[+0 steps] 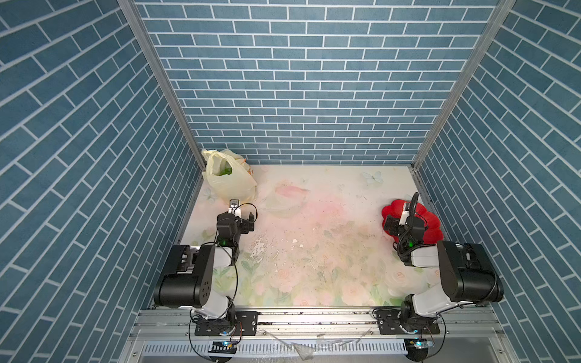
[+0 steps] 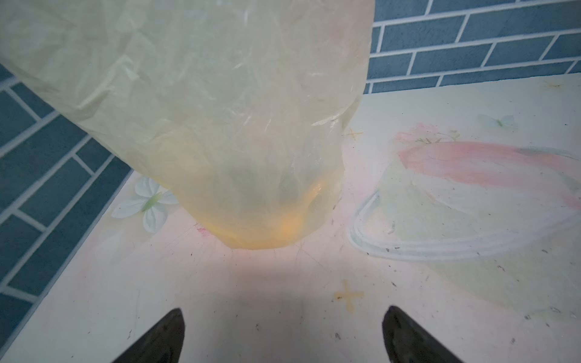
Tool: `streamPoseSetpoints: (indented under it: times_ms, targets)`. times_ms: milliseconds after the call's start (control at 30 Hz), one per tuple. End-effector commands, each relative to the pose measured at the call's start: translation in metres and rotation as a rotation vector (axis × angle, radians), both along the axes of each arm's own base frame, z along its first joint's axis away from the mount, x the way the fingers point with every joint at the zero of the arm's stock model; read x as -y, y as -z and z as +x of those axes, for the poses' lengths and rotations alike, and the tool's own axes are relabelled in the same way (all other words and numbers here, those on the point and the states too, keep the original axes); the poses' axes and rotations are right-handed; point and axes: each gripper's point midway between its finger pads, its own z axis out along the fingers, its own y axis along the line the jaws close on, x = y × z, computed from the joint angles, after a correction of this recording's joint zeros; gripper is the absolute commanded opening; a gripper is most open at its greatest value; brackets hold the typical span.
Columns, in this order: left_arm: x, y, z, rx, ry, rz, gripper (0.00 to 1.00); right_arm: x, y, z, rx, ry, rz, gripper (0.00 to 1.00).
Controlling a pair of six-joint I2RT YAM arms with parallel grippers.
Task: Take fruits out of the plastic bag
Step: Pick up the plastic bag from the top-left of the table.
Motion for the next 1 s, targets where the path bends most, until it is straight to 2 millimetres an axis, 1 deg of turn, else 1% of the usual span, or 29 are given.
streamPoseSetpoints:
  times_ms: [0, 833, 900, 967]
  targets:
    - [0.001, -0.003, 0.004, 0.007, 0.008, 0.004, 0.99, -0.002, -0.013, 0.011, 0.035, -0.013, -0.005, 0.99]
    - [0.000, -0.004, 0.004, 0.013, 0.017, -0.014, 0.99, -0.003, -0.013, 0.010, 0.040, -0.019, -0.005, 0.99]
    - [0.001, -0.009, 0.002, 0.025, 0.026, -0.012, 0.99, -0.012, -0.016, 0.008, 0.055, -0.075, -0.013, 0.99]
    - [0.002, -0.024, -0.004, 0.052, 0.022, -0.001, 0.99, -0.017, -0.026, 0.004, 0.077, -0.100, -0.018, 0.99]
